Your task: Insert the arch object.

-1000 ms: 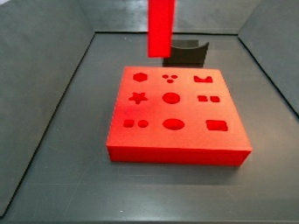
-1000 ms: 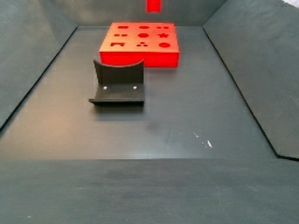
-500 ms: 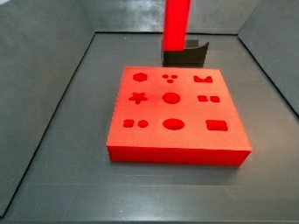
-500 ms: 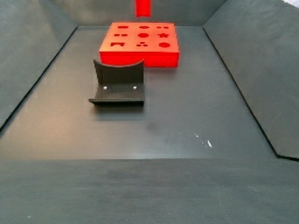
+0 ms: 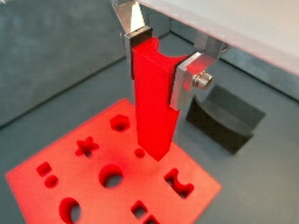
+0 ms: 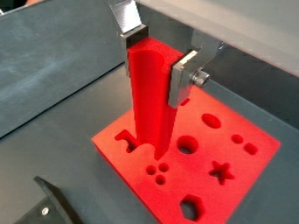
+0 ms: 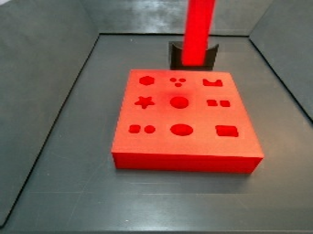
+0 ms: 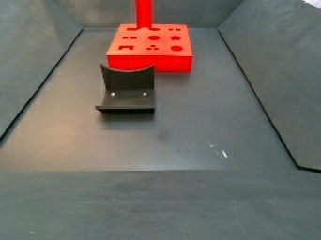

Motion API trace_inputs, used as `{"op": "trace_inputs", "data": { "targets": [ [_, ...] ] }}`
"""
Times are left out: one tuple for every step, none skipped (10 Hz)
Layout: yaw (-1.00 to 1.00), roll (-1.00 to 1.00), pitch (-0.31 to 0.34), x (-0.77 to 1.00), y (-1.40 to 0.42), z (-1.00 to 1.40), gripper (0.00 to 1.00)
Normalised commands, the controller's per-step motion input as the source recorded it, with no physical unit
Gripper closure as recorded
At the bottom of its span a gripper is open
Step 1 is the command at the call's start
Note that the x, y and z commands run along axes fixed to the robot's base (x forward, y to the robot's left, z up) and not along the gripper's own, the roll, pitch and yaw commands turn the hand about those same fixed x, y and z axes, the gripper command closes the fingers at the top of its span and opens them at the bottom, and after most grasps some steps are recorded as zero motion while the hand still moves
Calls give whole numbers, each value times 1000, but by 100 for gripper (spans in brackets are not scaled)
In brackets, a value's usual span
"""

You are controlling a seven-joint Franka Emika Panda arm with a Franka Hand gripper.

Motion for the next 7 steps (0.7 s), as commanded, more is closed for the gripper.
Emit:
{"op": "trace_inputs", "data": {
  "targets": [
    [-37, 0, -36, 1000, 43, -409, 100],
    [-6, 0, -34, 1000, 66, -391, 100],
    [0, 0, -30, 1000, 71, -363, 100],
    [0, -6, -27, 1000, 69, -334, 100],
    [0, -20, -14, 1000, 63, -277, 100],
    [0, -41, 0, 891, 60, -149, 100],
    [0, -34, 0, 74, 26, 0, 100]
  ]
}}
